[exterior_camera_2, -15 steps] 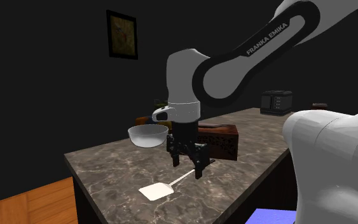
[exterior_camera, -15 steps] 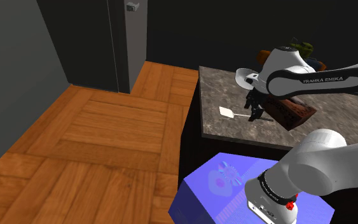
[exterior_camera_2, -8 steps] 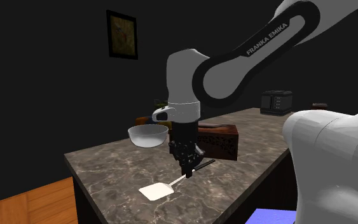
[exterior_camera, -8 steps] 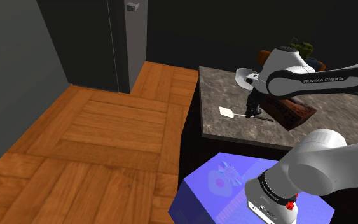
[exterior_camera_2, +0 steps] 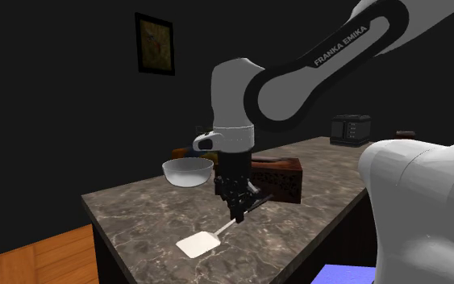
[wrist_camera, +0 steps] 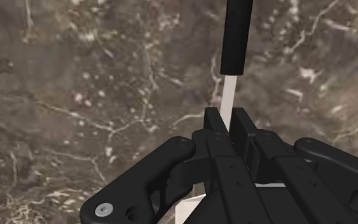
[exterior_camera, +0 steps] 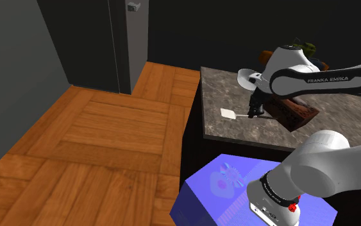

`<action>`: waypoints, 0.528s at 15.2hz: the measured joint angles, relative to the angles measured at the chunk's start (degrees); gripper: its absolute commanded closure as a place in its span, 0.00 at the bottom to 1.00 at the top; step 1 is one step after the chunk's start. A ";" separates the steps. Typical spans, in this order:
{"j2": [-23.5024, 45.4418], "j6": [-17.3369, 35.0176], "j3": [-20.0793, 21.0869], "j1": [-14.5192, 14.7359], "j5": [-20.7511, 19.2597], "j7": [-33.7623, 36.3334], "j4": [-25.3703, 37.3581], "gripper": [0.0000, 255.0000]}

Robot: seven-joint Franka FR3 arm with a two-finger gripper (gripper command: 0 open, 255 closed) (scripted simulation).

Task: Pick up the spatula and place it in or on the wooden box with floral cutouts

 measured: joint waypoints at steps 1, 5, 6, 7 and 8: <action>-0.51 -0.90 0.30 0.02 0.26 -0.08 0.40 1.00; -2.27 -4.48 1.43 0.19 1.33 -0.49 2.30 1.00; -3.00 -5.50 1.83 0.12 1.55 -0.54 2.58 1.00; -3.62 -6.63 2.23 0.13 1.86 -0.62 3.10 1.00; -4.20 -7.53 2.62 0.13 2.11 -0.60 3.40 1.00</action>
